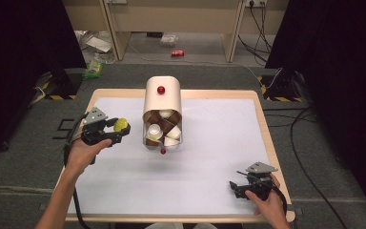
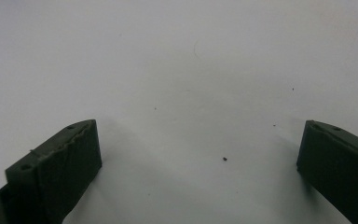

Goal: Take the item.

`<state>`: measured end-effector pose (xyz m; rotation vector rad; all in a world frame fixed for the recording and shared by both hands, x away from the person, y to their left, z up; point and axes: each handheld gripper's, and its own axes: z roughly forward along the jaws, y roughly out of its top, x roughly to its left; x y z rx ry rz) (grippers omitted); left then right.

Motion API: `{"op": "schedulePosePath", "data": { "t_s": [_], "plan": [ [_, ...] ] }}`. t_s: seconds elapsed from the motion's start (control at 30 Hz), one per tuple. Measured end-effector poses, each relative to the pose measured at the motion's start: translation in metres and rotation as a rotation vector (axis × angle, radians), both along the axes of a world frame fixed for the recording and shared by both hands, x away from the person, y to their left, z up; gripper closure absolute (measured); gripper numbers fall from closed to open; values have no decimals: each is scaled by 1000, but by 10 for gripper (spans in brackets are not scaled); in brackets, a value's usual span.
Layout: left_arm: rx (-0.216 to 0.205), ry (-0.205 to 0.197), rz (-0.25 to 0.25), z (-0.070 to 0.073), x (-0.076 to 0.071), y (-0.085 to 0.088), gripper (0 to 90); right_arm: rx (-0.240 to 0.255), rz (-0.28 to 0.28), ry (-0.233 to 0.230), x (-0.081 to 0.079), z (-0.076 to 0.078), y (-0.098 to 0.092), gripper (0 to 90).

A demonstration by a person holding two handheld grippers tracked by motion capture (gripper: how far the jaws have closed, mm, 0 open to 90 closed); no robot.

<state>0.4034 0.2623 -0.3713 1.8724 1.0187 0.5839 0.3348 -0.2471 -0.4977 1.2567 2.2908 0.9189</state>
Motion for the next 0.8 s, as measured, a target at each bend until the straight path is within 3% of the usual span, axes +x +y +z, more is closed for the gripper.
{"op": "schedulePosePath", "data": {
  "t_s": [0.8],
  "plan": [
    [-15,63,83,-37,16,19,390,0,0,-1,0,0,0,2]
  ]
}}
